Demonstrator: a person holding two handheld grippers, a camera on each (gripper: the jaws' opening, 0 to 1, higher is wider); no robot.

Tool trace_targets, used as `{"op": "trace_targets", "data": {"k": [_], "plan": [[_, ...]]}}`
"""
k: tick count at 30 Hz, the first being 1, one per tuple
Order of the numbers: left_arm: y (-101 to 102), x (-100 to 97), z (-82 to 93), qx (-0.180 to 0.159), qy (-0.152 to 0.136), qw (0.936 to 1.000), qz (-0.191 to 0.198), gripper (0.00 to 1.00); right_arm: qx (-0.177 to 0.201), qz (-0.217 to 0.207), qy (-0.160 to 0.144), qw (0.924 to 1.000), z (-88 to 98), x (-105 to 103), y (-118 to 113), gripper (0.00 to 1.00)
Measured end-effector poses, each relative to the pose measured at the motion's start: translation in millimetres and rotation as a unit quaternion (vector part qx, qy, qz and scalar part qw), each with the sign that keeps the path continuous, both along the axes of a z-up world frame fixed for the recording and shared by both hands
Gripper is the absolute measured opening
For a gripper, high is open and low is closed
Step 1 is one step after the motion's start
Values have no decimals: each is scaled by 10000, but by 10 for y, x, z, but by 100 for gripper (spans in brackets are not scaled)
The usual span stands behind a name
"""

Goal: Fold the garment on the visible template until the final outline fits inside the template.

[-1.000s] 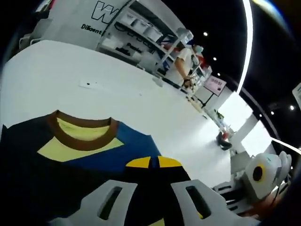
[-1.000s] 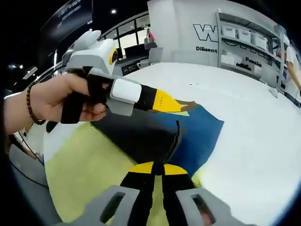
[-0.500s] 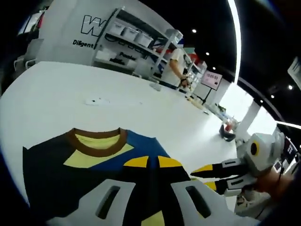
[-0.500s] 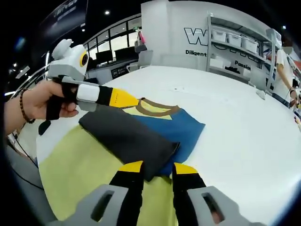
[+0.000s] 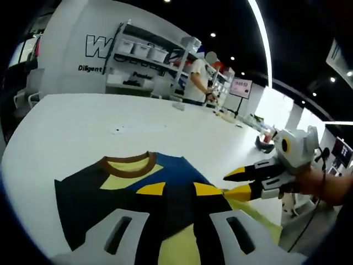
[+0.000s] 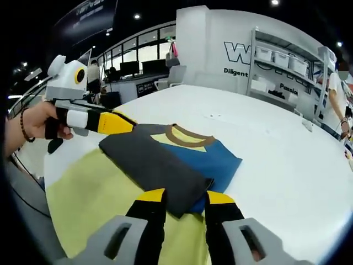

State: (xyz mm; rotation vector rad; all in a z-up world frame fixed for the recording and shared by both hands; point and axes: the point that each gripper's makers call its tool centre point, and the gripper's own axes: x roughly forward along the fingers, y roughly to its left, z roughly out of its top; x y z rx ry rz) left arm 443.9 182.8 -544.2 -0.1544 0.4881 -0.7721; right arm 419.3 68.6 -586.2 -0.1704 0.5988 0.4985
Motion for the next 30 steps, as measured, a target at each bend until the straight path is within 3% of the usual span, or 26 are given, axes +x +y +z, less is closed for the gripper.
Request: {"op": "trace_targets", "data": {"k": [2,11,21,25,27,30], "plan": [[51,-31,1,24,-61,10000,11,20,-28,29,4,10000,0,-19,1,24],[282,-194,-25,144,-162,9997,97,20,-18,198,91,9998,1,-135,73,28],[493,-370,-25,-32,-68,9994,348,19,-102,151,63,9998,2,-216,-11,32],[566,-451,-48,171,-100,9993,309,20,-113,172,105,9997,-6,-274,-27,32],[610,-502,-65,142,47,9994,320,21,-134,192,115,9997,-16,-303,-32,32],[666,-585,-74,333,-32,9991,275,20,-182,216,154,9995,-35,-346,-46,33]]}}
